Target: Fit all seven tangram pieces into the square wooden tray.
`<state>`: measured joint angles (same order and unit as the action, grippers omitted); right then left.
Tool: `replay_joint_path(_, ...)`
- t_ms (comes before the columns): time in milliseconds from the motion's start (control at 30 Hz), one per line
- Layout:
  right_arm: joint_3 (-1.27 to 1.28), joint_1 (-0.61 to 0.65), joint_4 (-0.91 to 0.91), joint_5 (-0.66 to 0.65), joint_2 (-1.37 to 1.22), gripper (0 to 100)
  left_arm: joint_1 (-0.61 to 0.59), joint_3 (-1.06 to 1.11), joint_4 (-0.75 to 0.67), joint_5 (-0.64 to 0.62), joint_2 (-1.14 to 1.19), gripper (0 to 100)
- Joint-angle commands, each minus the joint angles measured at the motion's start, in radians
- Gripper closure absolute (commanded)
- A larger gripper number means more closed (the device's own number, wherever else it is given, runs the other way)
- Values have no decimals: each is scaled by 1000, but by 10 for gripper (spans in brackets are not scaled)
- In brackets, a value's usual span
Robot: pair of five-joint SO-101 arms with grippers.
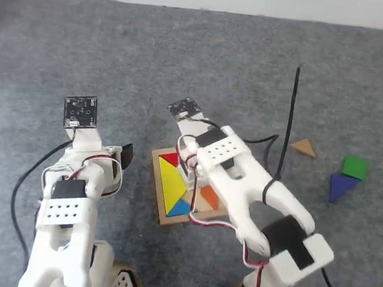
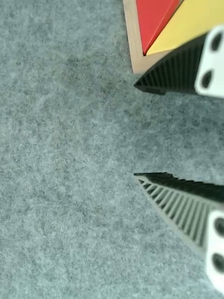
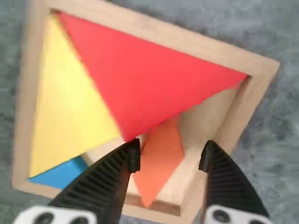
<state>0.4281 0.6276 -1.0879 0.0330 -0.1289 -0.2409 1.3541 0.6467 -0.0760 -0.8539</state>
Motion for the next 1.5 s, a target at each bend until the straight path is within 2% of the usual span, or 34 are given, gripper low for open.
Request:
replay_joint_path(0,-80,-59,13,-11,-27,778,-8,-4,-17,9,-14,731)
replay_joint_path(333,-180,-125,5,-6,-82,778,-8,-4,-17,9,-14,731)
replay_joint_path(900,-175,-206,-51,31,-19,779,-8,-4,-17,9,-14,731)
replay_joint_path(1167,-175,-162,-180,-63,-31,779,-8,-4,-17,9,-14,731)
replay_joint_path(1300,-175,-134,-200,-17,22,779,-8,-4,-17,11,-14,731)
replay_joint_path(1467,-169,-197,-171,6,62,779,-8,-4,-17,41,-14,731)
